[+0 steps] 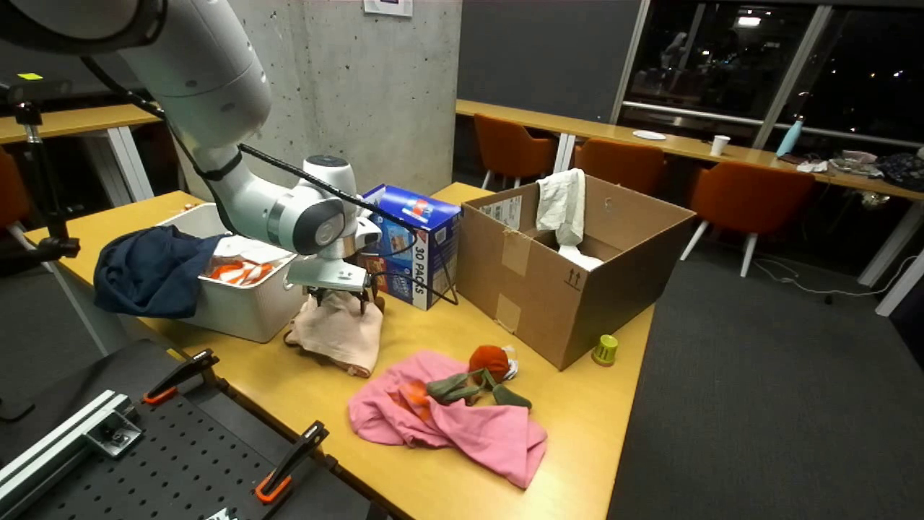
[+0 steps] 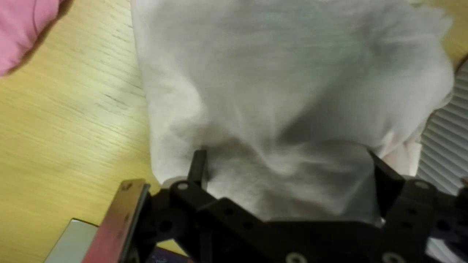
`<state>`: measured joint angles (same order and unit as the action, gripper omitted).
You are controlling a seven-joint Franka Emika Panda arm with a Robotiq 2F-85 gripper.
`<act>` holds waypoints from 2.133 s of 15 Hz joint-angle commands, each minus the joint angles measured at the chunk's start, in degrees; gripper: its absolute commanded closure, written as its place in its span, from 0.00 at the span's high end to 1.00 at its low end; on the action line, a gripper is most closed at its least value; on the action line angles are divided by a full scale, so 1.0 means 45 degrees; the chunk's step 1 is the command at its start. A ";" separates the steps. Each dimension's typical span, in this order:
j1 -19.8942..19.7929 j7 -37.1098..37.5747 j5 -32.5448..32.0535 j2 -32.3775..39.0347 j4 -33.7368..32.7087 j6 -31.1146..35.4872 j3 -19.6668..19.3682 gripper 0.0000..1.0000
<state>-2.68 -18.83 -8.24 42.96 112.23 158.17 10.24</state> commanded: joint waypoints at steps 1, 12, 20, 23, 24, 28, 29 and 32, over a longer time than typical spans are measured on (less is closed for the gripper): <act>-0.0134 -0.0716 0.0210 0.1042 -0.1224 -0.0673 0.0406 1.00; 0.0358 -0.1079 0.0217 0.2617 -0.3796 -0.3270 0.0402 1.00; 0.1237 0.0097 0.0055 0.2546 -0.4098 -0.3863 -0.0287 0.56; 0.1354 0.0267 0.0063 0.2530 -0.4178 -0.3936 -0.0370 0.35; 0.1365 0.0310 0.0065 0.2510 -0.4177 -0.3910 -0.0388 0.30; 0.1428 0.0593 0.0038 0.2267 -0.3926 -0.3763 -0.0503 0.08; 0.1441 0.0761 0.0022 0.2038 -0.3650 -0.3610 -0.0578 0.08; 0.1455 0.1409 -0.0014 0.1195 -0.2662 -0.3051 -0.0863 0.00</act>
<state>2.81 -15.54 -8.29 52.78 95.34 142.04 8.38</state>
